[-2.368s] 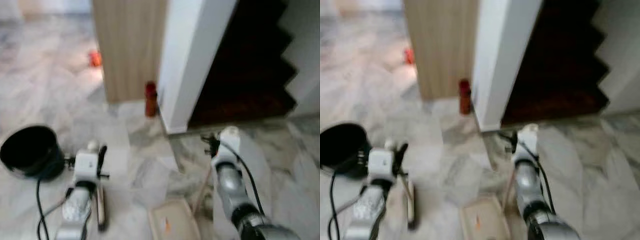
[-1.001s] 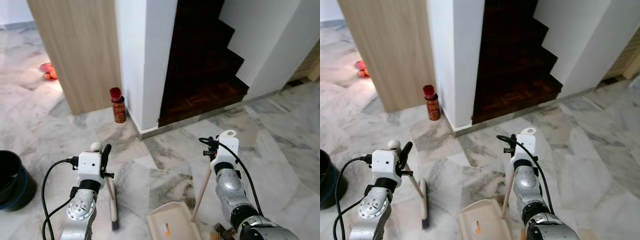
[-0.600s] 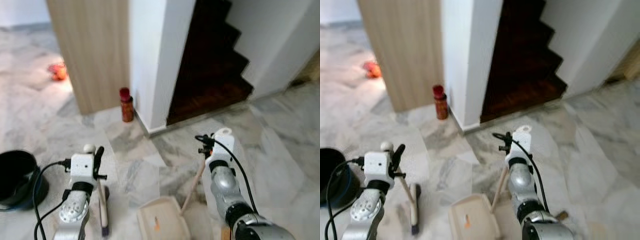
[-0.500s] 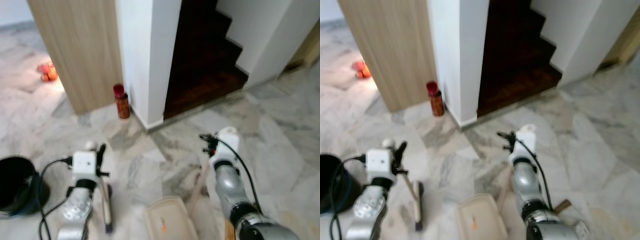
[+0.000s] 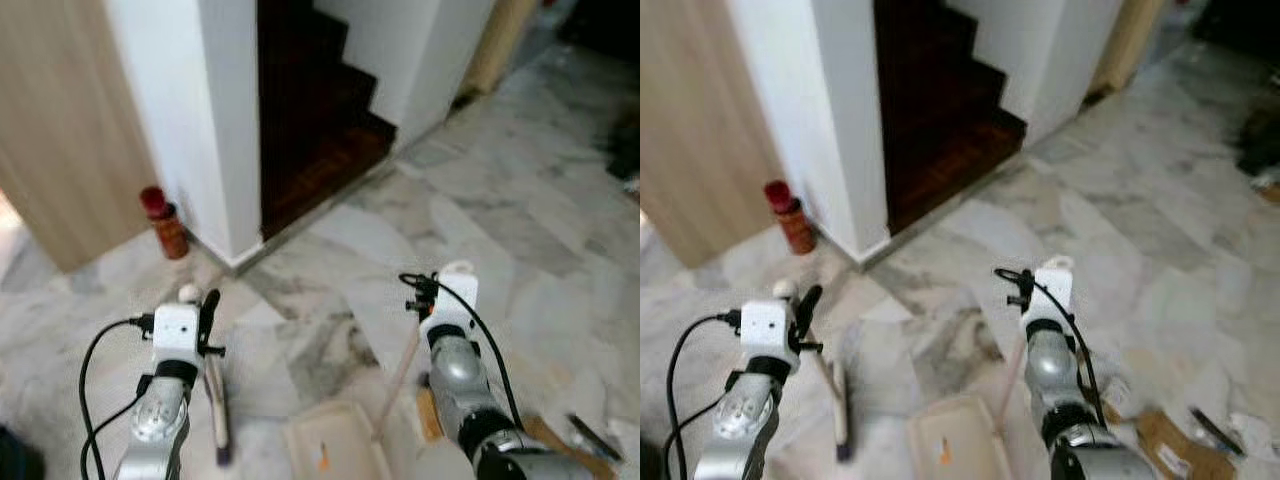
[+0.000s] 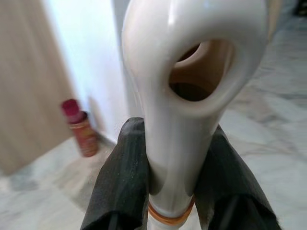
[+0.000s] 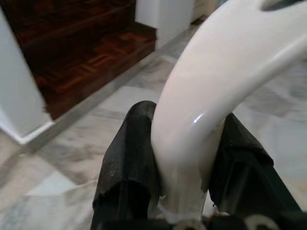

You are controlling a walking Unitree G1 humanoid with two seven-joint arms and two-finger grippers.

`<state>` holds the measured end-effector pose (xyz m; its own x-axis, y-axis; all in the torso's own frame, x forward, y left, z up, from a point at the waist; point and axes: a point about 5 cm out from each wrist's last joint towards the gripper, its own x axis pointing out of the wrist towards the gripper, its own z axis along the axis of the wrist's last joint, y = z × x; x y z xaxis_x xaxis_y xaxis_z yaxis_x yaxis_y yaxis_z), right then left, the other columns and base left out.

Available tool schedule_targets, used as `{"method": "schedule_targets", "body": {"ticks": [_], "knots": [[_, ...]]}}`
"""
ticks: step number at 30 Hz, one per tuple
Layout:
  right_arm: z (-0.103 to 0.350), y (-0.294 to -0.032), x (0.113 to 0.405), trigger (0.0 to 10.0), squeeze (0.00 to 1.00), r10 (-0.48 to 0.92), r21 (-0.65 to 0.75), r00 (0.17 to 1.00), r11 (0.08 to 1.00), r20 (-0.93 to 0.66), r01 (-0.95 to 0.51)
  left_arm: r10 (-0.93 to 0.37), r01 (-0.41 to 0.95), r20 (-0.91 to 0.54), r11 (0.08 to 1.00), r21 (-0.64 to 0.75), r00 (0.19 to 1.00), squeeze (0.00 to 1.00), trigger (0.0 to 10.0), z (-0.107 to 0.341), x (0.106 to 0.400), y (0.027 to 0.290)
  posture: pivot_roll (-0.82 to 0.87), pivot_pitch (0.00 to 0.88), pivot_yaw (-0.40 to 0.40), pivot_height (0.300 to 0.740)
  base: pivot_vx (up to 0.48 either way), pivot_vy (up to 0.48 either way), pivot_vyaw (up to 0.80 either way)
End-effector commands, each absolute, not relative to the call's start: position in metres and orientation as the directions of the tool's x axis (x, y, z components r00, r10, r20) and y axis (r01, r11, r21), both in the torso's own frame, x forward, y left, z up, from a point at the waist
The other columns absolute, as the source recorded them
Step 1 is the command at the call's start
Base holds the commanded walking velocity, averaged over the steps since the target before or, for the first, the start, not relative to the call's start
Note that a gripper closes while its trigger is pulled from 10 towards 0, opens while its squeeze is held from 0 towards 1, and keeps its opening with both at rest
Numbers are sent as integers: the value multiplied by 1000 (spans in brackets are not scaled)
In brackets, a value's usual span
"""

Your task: Sweep floor

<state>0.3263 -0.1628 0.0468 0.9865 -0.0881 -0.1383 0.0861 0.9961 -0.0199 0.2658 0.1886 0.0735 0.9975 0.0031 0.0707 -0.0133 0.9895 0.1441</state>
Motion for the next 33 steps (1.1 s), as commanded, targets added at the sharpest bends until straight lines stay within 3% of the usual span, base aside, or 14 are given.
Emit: {"method": "schedule_targets", "body": {"ticks": [1,7,15,33], "knots": [[51,-165,329,10000,0,-97,-18,988,995,-123,96,-12,0,84,989,148,996,0,10000,77,268,185,48,73,-79,740,0,0,-800],[51,-165,329,10000,0,-99,-19,987,995,-126,98,-20,5,85,985,173,996,0,10000,77,268,185,49,71,-79,740,0,0,-798],[50,-165,328,10000,0,-101,-26,986,995,-130,98,-21,6,85,984,176,996,0,10000,77,268,185,49,71,-79,740,0,-350,-797],[49,-164,328,10000,0,-96,-25,986,995,-136,93,-14,-1,88,985,171,996,0,10000,78,268,186,48,78,-80,740,0,0,-769]]}}
